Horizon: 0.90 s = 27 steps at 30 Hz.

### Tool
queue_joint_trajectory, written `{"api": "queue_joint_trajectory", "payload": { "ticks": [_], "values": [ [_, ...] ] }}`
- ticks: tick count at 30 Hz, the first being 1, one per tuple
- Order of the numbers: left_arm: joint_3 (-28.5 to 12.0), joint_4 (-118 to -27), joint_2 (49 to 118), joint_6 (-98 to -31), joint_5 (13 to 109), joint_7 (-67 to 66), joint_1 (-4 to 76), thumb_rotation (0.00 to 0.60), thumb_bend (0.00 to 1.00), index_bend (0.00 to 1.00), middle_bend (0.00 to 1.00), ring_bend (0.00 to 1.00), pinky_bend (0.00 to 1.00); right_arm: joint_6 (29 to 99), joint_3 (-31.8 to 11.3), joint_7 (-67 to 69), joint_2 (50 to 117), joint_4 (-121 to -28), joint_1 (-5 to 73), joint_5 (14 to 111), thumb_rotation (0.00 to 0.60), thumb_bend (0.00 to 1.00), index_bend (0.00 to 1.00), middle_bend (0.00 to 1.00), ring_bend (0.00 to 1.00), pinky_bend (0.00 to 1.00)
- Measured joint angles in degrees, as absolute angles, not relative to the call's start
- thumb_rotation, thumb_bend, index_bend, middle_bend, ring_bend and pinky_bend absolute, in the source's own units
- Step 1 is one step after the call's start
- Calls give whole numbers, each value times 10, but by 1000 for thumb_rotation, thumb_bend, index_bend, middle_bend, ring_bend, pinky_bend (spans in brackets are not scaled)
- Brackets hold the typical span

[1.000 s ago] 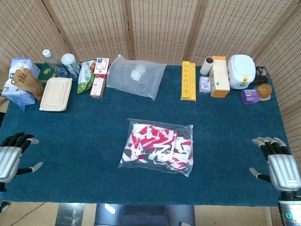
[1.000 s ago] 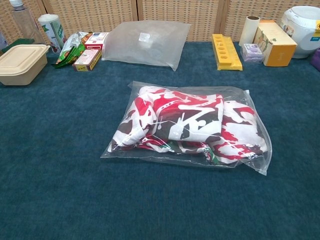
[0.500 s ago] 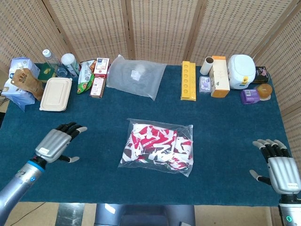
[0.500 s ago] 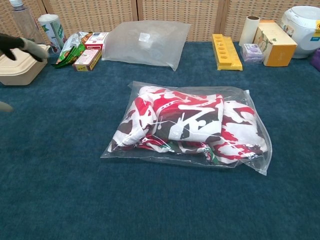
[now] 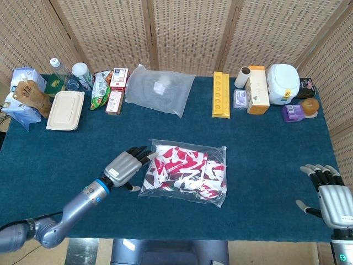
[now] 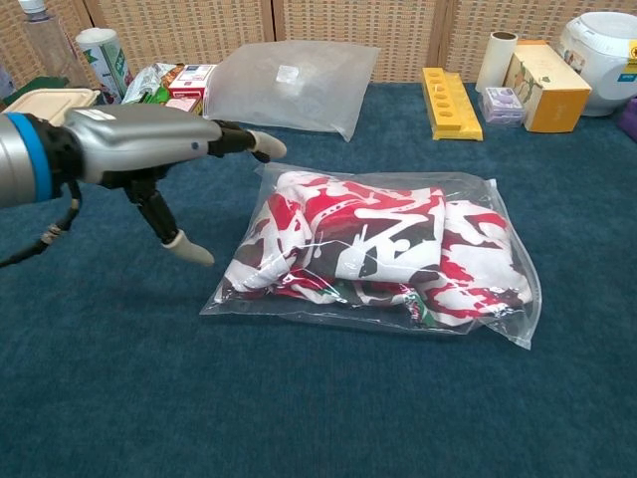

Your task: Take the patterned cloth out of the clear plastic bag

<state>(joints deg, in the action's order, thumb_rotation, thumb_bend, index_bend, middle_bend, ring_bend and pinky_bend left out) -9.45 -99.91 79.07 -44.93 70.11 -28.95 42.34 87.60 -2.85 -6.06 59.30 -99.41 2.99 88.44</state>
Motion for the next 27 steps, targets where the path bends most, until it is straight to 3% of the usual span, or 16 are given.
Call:
{"api": "queue_joint_trajectory", "payload": {
  "ticks": [13, 27],
  "values": [
    [-110, -853, 955, -473, 609, -415, 521, 600, 81, 0, 94, 0, 120, 868, -26, -22, 594, -965, 21, 865, 587, 89, 222, 240, 194, 131],
    [-161, -612, 1025, -431, 571, -428, 638, 600, 83, 0, 94, 0, 120, 878, -27, -21, 587, -972, 6, 848, 585, 89, 221, 240, 193, 129]
  ]
}}
